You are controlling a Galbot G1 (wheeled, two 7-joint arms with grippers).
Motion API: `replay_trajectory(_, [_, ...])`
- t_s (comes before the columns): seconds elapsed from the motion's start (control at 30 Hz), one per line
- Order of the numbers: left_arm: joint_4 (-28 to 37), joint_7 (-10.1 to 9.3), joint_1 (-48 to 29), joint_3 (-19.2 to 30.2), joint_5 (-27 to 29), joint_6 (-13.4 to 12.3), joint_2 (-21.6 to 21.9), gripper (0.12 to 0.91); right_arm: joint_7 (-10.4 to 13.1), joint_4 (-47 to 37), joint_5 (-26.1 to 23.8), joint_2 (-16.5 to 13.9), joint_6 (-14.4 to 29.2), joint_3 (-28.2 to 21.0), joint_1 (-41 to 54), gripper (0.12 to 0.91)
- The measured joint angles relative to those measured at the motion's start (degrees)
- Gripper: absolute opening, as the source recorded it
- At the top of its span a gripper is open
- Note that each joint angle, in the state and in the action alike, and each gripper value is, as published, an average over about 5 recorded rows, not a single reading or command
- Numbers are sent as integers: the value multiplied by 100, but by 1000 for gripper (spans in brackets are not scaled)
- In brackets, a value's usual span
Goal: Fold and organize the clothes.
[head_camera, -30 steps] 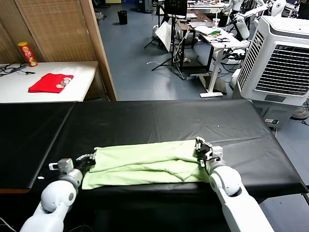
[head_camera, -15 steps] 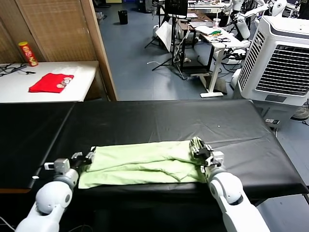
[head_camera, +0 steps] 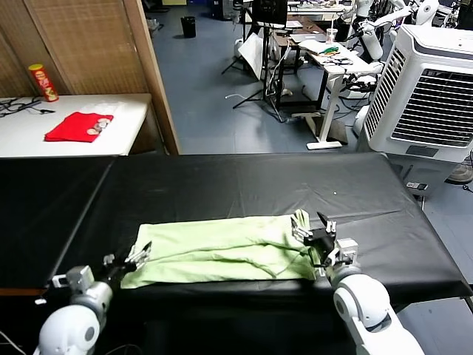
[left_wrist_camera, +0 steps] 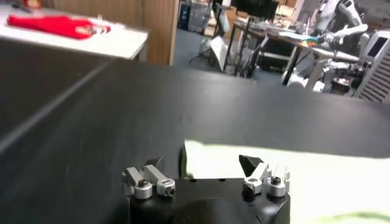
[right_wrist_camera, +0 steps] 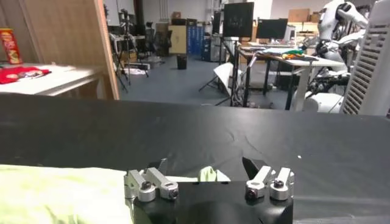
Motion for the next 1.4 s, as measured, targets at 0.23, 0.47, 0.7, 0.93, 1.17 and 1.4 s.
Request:
replay_trajectory(0.23, [-49,23,183,-27,-26,-59,-150,663,-11,33,-1,-19,26,5,-17,798])
replay_trajectory(0.47, [-105,24,182,-6,-19,-2,-232,268,-36,29,-52,8,84,-6,-39,798])
replay_trajectory(0.7, [-99,62,101,-54,869,-203,-137,162,-47,61,-100,32,111,9,-71,798])
replay_trajectory(0.93, [146,108,179,-557,1615,-453,370,159,-29,83,-113,101,126,46,-93,798])
replay_trajectory(1.17, [209,-64,198,-950,1410,-367,885,159,-25,71,-249,258,144,26,-172,798])
replay_trajectory(1.4, [-524,-307,85,-450,968,136,526,159,-19,100,-426,371,181,136,-314,798])
